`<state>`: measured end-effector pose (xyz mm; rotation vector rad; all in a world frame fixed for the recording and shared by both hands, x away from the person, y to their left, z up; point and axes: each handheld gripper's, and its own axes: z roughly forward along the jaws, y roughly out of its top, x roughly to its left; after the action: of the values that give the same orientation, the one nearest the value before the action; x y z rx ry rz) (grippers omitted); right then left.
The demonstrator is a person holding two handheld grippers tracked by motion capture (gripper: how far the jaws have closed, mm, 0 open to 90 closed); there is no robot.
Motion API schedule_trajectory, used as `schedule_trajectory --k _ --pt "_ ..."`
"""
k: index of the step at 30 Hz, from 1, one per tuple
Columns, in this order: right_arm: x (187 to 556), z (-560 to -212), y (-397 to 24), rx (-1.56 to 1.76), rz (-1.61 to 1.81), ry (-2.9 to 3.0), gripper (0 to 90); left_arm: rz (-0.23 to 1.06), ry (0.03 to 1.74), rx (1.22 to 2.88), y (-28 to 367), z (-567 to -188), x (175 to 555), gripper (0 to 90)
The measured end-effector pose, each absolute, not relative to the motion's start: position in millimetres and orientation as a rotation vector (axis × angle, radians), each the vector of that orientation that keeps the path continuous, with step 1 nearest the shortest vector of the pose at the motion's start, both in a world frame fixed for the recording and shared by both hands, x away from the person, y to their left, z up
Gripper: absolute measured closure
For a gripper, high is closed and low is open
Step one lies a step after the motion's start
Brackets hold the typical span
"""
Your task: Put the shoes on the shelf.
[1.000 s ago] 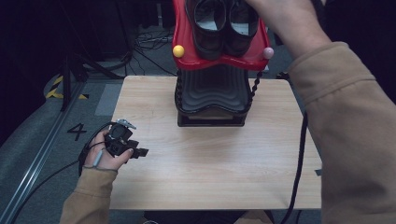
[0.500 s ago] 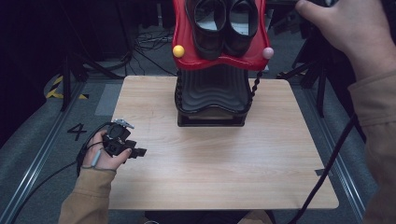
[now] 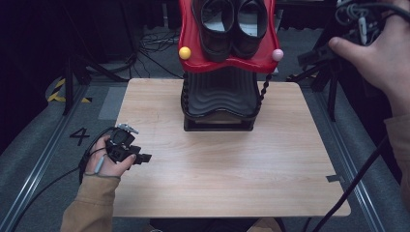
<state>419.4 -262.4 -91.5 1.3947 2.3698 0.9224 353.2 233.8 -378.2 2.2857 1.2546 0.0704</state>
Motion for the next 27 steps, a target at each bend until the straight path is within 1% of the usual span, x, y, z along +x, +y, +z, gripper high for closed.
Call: schedule_trajectory --k 2,3,4,5,6,10,22,27 --pt "415 -103 -263 1.376 0.921 2.394 44.1 0.074 1.255 2.278 234 -377 350 45.1" --pt "411 -117 -263 1.373 0.927 2.416 43.7 0.074 1.257 2.268 234 -377 348 45.1" --pt "411 -117 -263 1.373 0.927 2.416 43.7 0.072 1.256 2.268 235 -376 347 45.1" --pt "407 -132 -261 1.354 0.92 2.453 43.7 0.08 1.259 2.268 235 -375 344 45.2" --pt "407 -132 -261 1.354 0.92 2.453 43.7 0.08 1.259 2.268 235 -375 344 45.2" --pt "401 -165 -258 1.3 0.904 2.532 43.7 0.076 1.259 2.263 233 -374 339 45.2" --pt "395 -245 -255 1.132 0.914 2.672 43.1 0.073 1.246 2.269 230 -374 330 45.1" --pt "394 -284 -256 1.05 0.924 2.746 43.2 0.075 1.267 2.268 232 -377 329 45.4"
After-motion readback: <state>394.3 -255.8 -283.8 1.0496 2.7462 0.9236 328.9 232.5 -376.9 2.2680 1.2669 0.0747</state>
